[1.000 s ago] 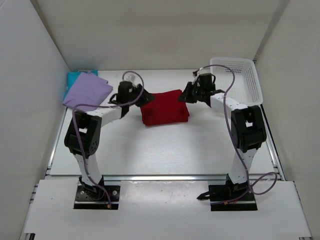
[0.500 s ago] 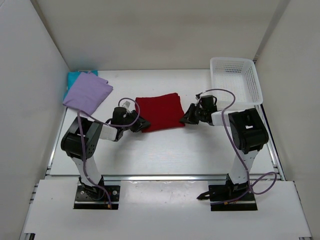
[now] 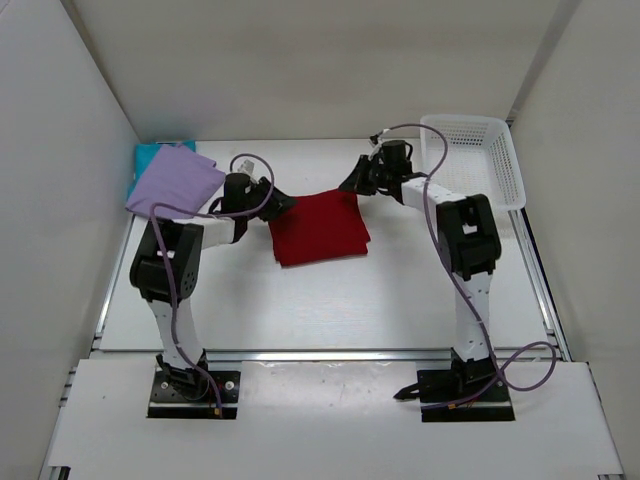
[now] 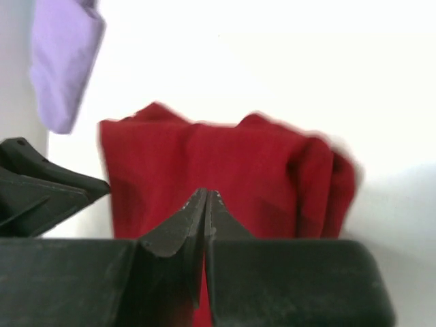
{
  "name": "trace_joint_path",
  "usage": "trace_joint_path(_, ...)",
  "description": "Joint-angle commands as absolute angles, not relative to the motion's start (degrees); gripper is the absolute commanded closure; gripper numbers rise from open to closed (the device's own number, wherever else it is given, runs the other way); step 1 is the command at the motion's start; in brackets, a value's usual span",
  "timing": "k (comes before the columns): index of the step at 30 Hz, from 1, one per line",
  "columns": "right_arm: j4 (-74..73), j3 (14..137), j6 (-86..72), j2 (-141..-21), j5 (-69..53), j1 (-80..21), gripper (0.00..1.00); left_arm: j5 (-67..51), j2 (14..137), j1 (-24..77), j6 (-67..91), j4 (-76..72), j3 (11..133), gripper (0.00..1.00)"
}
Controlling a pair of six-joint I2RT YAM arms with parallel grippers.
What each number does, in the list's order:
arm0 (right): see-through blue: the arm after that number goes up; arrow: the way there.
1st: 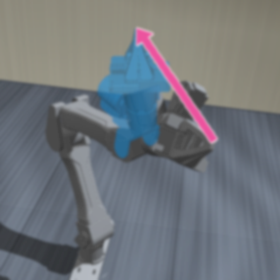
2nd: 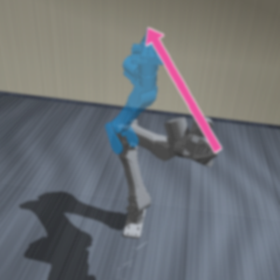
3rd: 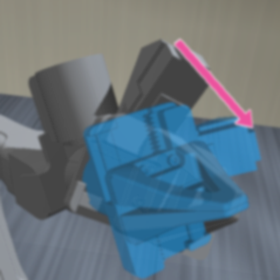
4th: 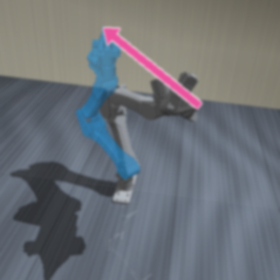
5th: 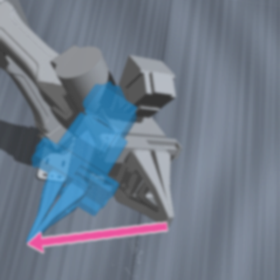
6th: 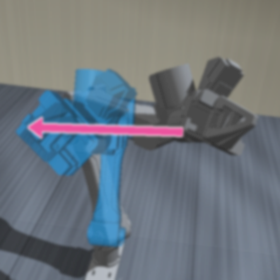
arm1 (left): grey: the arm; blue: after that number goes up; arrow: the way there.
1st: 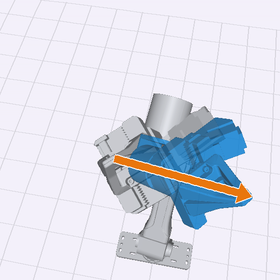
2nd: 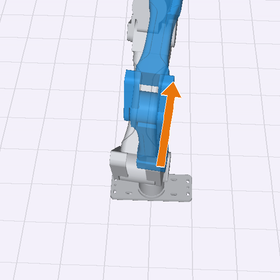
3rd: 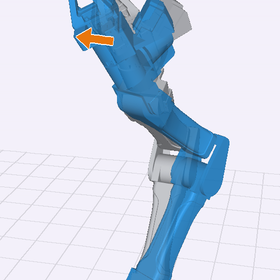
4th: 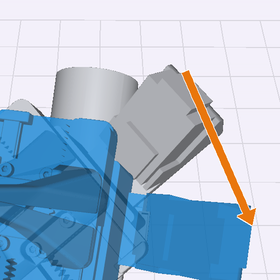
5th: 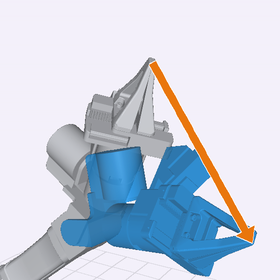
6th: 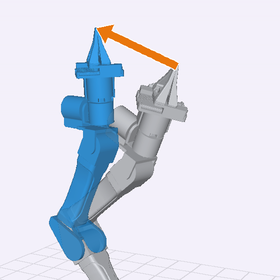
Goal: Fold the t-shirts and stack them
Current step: Fold the long partially folded tshirt into a neat square, then put the neatly folded tshirt into the corner of the board with the left arm
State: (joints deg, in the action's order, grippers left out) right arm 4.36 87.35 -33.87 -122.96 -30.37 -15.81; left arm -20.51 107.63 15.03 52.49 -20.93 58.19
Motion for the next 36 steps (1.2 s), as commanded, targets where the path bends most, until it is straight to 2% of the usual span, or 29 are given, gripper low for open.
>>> trace_joint_path(1,-6.91,96.31,-29.97,-130.94,-30.41,-16.44,1.00,-20.57,111.35,11.79,51.42,-15.65,60.99,0.58)
trace_joint_path(3,-10.63,100.62,-29.53,-133.59,-29.27,-16.35,1.00,-20.39,113.37,10.03,51.85,-16.16,60.04,0.58)
trace_joint_path(9,-6.41,95.10,-31.12,-132.27,-29.53,-14.50,1.00,-25.13,116.46,5.80,55.19,-19.77,57.31,0.58)
trace_joint_path(12,-7.56,96.15,-30.50,-131.05,-29.36,-14.33,1.00,-25.23,113.83,5.71,55.72,-21.62,56.60,0.56)
trace_joint_path(15,-7.39,97.38,-30.76,-129.56,-30.85,-14.67,0.99,-25.84,108.22,5.89,56.51,-24.33,53.81,0.49)
trace_joint_path(16,-7.03,97.90,-30.59,-128.68,-31.63,-14.85,0.97,-24.71,105.50,5.89,56.34,-24.26,52.75,0.47)
trace_joint_path(19,-7.12,97.56,-30.50,-125.09,-32.34,-15.73,0.75,-19.54,98.20,5.80,51.97,-20.68,48.71,0.40)
trace_joint_path(20,-6.60,95.91,-30.67,-124.02,-32.43,-16.08,0.70,-17.25,95.82,5.63,50.55,-19.00,48.26,0.39)
trace_joint_path(21,-5.20,95.11,-30.85,-122.10,-32.26,-16.52,0.61,-15.57,94.84,6.58,47.84,-15.85,47.29,0.37)
trace_joint_path(22,-4.05,92.14,-31.46,-119.03,-31.91,-16.96,0.54,-13.38,93.62,6.77,45.81,-13.47,45.98,0.37)
trace_joint_path(25,4.98,81.26,-34.09,-110.51,-31.55,-17.14,0.43,-12.30,92.46,8.09,43.33,-11.95,40.89,0.36)
trace_joint_path(30,14.58,63.13,-37.88,-99.24,-32.34,-17.49,0.41,-12.92,94.38,10.19,41.49,-12.04,35.95,0.36)
trace_joint_path(36,19.50,52.58,-38.93,-90.28,-34.01,-16.53,0.40,-14.14,102.54,16.34,40.51,-7.73,45.51,0.33)
